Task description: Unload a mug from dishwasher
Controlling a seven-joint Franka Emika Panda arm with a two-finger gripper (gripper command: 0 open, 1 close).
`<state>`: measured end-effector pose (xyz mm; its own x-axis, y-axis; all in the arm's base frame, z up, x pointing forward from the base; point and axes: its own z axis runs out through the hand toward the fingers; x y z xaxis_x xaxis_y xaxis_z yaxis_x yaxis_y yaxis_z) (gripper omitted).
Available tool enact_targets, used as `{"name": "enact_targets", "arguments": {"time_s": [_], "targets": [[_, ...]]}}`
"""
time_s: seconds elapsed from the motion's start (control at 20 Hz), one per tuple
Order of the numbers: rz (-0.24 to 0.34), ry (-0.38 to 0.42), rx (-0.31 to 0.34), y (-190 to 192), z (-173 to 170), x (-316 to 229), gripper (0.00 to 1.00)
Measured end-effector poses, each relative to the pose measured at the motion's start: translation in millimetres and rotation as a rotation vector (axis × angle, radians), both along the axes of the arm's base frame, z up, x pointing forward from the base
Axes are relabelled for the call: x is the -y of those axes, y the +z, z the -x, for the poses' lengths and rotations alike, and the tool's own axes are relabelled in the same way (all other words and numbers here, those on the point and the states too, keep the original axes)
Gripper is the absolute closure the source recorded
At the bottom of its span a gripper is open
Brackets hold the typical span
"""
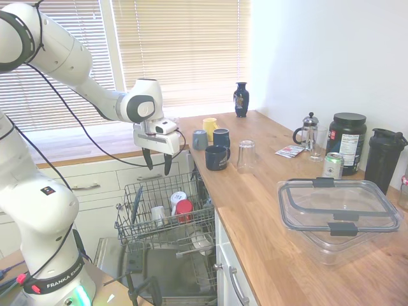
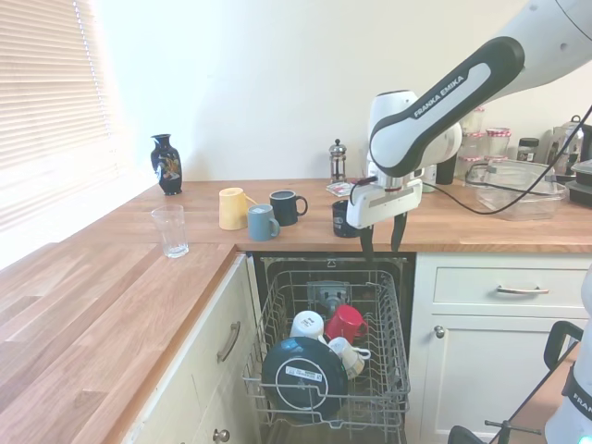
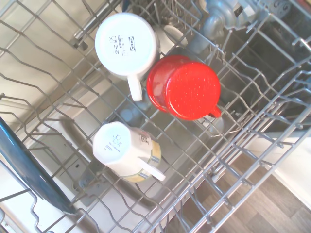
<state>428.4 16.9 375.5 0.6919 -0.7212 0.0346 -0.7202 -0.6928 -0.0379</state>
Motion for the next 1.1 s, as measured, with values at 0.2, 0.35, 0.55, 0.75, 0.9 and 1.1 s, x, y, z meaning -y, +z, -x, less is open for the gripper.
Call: {"name": "enact_targets", "arguments": {"time_s": [0.2, 0.35, 0.55, 0.75, 0.9, 1.1], "targets": [[0.008, 0.013, -0.004, -3.8, 1.6, -3.3, 0.0], [0.037, 0.065, 0.001, -25.3, 11.1, -18.2, 0.0], [0.087, 0.125, 0.02, -62.8, 23.2, -34.0, 0.0], [0.136, 0.194, 0.038, -94.8, 24.6, -41.9, 0.0], [0.173, 0.237, 0.046, -116.3, 25.2, -50.9, 0.0], [0.214, 0.286, 0.051, -135.3, 25.8, -57.5, 0.0]]}}
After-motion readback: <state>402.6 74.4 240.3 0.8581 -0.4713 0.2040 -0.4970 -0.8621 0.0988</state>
